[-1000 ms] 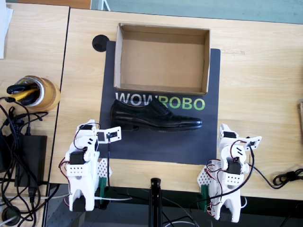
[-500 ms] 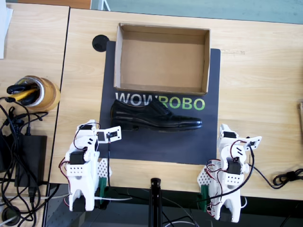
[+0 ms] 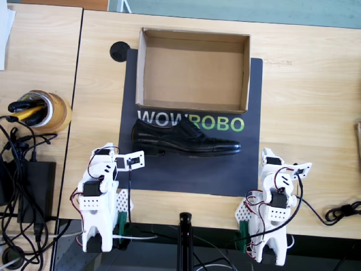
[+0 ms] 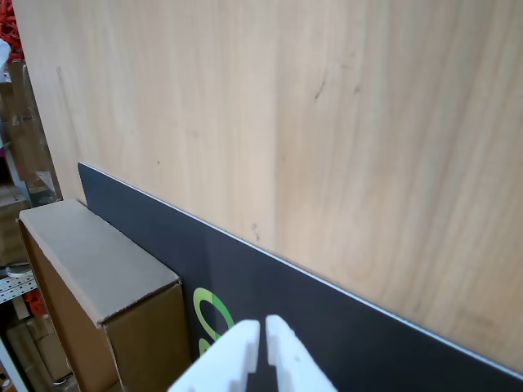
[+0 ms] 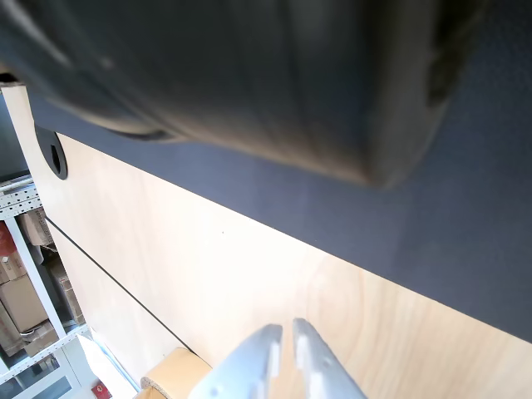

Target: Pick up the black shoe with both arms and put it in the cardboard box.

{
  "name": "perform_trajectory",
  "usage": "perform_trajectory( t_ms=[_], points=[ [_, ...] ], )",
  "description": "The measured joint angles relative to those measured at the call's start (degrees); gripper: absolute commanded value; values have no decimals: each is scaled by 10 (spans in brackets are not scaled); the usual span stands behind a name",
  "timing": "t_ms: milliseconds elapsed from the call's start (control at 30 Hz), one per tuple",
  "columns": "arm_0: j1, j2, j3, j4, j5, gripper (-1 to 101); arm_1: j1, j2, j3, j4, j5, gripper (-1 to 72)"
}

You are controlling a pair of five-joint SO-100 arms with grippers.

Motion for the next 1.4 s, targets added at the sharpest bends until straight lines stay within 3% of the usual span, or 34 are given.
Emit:
perform_trajectory(
  t_ms=[333, 700, 967, 1400],
  points=[
    [0, 0, 0, 0, 0, -1, -8, 0, 0, 0, -5, -1],
    [-20, 0, -22, 0, -23, -1, -7, 0, -17, 12, -69, 14],
    [-12, 0, -106, 30, -23, -1, 10, 0, -119, 69, -102, -2],
    [5, -133, -280, 70, -23, -1, 16, -106, -308, 128, -105, -2]
  ],
)
